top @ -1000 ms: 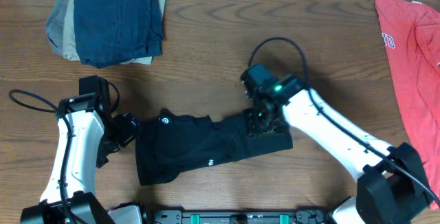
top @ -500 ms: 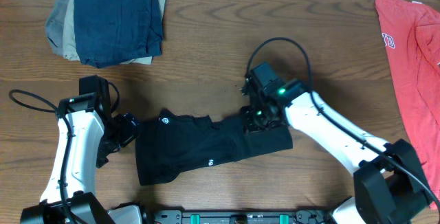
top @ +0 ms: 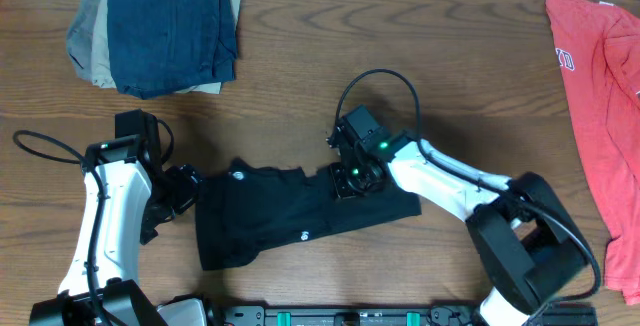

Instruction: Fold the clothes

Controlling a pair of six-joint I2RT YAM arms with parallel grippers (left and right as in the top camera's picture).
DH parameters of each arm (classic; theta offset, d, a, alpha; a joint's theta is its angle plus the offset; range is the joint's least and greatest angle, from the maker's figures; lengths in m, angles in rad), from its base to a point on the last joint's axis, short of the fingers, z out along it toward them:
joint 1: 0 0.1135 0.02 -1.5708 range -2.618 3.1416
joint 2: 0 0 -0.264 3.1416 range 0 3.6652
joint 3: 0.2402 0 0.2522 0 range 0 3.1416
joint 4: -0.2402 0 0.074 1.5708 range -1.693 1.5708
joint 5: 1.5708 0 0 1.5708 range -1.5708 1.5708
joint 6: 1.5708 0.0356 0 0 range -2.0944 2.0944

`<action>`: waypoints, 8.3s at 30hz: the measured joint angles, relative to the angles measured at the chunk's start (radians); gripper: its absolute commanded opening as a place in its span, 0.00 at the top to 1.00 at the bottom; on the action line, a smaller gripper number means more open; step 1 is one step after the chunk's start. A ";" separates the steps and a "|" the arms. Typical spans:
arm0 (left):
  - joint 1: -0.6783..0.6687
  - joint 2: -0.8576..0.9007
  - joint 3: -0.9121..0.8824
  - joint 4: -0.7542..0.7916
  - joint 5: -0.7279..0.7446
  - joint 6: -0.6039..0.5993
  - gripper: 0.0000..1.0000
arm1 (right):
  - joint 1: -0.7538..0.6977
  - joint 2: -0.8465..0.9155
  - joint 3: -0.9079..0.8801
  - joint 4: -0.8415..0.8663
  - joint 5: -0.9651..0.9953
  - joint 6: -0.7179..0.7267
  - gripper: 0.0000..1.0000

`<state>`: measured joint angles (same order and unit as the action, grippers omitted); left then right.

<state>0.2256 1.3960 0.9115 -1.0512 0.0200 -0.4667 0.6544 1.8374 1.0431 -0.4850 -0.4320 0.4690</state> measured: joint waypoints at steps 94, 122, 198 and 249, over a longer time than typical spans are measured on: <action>0.000 0.000 -0.003 0.014 0.000 0.000 0.01 | -0.427 0.068 0.114 -0.441 0.007 -0.395 0.99; -0.014 0.000 -0.016 0.047 0.401 0.267 0.01 | -0.791 -0.230 0.113 -0.633 0.239 -0.261 0.09; -0.277 0.293 0.151 0.005 0.182 0.097 0.94 | -1.020 -0.230 0.113 -0.568 0.365 -0.113 0.01; -0.974 0.416 0.535 0.174 0.208 -0.165 0.93 | -1.020 -0.230 0.113 -0.567 0.365 -0.113 0.01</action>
<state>-0.7479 1.8122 1.4467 -0.8776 0.2279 -0.6319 -0.3656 1.6073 1.1564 -1.0523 -0.0666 0.3561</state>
